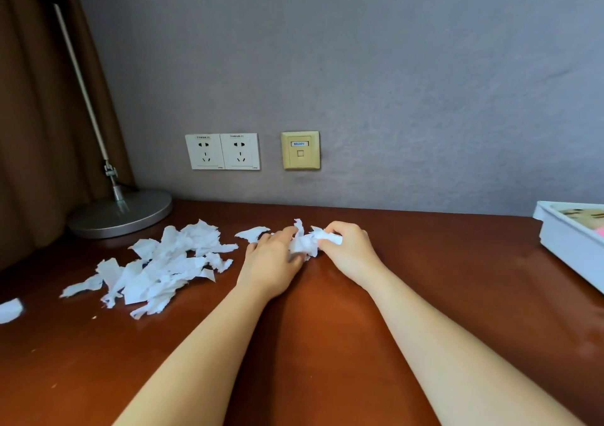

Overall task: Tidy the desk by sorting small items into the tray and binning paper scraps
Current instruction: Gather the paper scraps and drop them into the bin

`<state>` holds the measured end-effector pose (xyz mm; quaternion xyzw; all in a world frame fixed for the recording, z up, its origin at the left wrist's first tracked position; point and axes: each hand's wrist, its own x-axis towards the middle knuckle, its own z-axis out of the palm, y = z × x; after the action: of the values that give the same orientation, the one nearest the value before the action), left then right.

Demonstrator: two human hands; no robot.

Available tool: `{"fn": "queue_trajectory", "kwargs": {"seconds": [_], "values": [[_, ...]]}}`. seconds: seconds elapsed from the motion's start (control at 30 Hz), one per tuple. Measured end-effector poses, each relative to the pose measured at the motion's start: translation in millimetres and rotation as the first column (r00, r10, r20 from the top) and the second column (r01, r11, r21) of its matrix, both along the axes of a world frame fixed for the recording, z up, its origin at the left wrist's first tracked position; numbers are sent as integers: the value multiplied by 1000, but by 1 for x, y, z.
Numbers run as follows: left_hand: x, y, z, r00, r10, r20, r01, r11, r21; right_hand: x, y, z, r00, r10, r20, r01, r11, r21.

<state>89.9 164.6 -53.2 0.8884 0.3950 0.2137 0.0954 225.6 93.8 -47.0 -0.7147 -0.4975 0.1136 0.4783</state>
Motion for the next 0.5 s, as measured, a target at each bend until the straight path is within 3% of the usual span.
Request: {"fn": "queue_trajectory", "kwargs": {"seconds": [0.1, 0.17, 0.5], "values": [[2, 6, -2, 991, -39, -125, 45, 998, 44, 0, -1, 0, 999, -6, -32, 5, 1000, -11], [4, 10, -2, 990, -49, -133, 53, 998, 28, 0, -2, 0, 999, -2, -48, 2, 1000, -15], [3, 6, 0, 977, -172, 129, 164, 984, 66, 2, -3, 3, 988, -20, -154, 28, 998, 51]]}}
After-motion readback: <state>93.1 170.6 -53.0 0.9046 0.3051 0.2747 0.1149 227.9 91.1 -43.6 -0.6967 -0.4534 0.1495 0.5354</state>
